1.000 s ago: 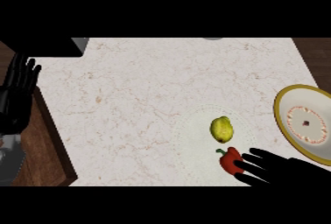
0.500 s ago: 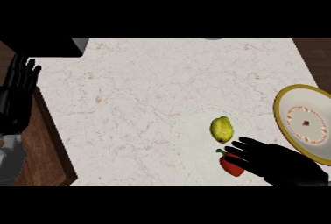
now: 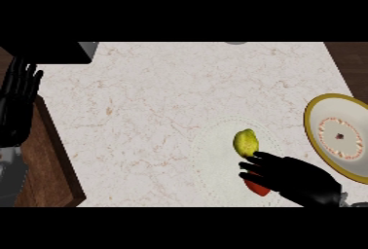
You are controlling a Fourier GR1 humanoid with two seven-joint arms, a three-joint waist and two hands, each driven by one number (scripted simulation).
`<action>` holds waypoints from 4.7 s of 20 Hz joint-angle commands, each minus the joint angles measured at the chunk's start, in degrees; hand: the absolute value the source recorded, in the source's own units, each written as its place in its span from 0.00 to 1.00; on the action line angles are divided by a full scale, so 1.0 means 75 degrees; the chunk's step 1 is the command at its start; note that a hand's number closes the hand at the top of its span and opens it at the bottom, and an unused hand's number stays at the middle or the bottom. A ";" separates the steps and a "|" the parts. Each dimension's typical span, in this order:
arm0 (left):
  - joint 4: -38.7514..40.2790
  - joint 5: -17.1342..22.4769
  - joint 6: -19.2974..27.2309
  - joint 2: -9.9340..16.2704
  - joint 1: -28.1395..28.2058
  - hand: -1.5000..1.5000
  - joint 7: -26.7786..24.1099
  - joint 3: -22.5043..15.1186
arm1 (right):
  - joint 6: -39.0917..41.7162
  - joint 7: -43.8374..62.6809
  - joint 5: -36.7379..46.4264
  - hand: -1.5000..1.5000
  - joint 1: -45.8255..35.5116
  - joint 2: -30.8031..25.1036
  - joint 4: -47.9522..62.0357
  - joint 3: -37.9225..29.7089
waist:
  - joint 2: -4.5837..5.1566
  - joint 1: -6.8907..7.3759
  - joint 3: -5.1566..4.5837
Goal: Pick the bell pepper from the placemat and place it in the bowl
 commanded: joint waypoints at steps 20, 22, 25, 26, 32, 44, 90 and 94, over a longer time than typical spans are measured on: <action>-0.0592 -0.0628 -0.0391 -0.0712 0.0238 0.50 0.0369 0.0555 | -0.0175 -0.0211 0.2040 0.00 -0.0330 0.1720 0.1975 -0.0457 | -0.0007 0.0011 -0.0002; -0.0344 -0.0727 -0.0506 -0.0673 -0.0029 0.50 0.0280 0.0519 | -0.0949 -0.0519 0.2323 0.00 -0.0775 0.2010 0.3261 -0.0453 | 0.0003 0.0026 0.0000; -0.0330 -0.0752 -0.0504 -0.0673 -0.0268 0.50 0.0689 0.0555 | -0.0679 -0.0911 0.2232 1.00 -0.0933 0.1839 0.2800 -0.0707 | -0.0002 0.0009 -0.0001; -0.0264 -0.0662 -0.0755 -0.0598 0.0173 0.50 0.0119 0.0720 | -0.1063 -0.0972 0.2198 1.00 -0.1100 0.2263 0.3215 -0.0543 | 0.0003 0.0047 0.0000; -0.0771 -0.0914 -0.0637 -0.0823 0.0568 0.50 0.0231 0.0693 | -0.1713 -0.1163 0.2516 1.00 -0.0809 0.2459 0.3256 -0.0638 | -0.0005 0.0027 -0.0001; -0.0506 -0.0731 -0.0275 -0.0485 0.0522 0.50 0.0405 0.1472 | -0.2057 -0.0174 0.0320 1.00 0.0766 -0.0916 0.5506 -0.6328 | -0.0031 -0.1257 0.0082; -0.0097 -0.1025 -0.0679 -0.0747 -0.0239 0.50 0.0324 0.0873 | 0.1543 -0.0005 -0.4436 1.00 -0.1619 -0.3280 0.6062 -0.7608 | -0.0009 0.0062 -0.0020; -0.0666 -0.0959 -0.0624 -0.0821 -0.0024 0.50 0.0700 0.0840 | 0.1172 0.1130 -0.4457 1.00 -0.1399 -0.2197 0.4712 -0.7244 | -0.0034 -0.0002 -0.0013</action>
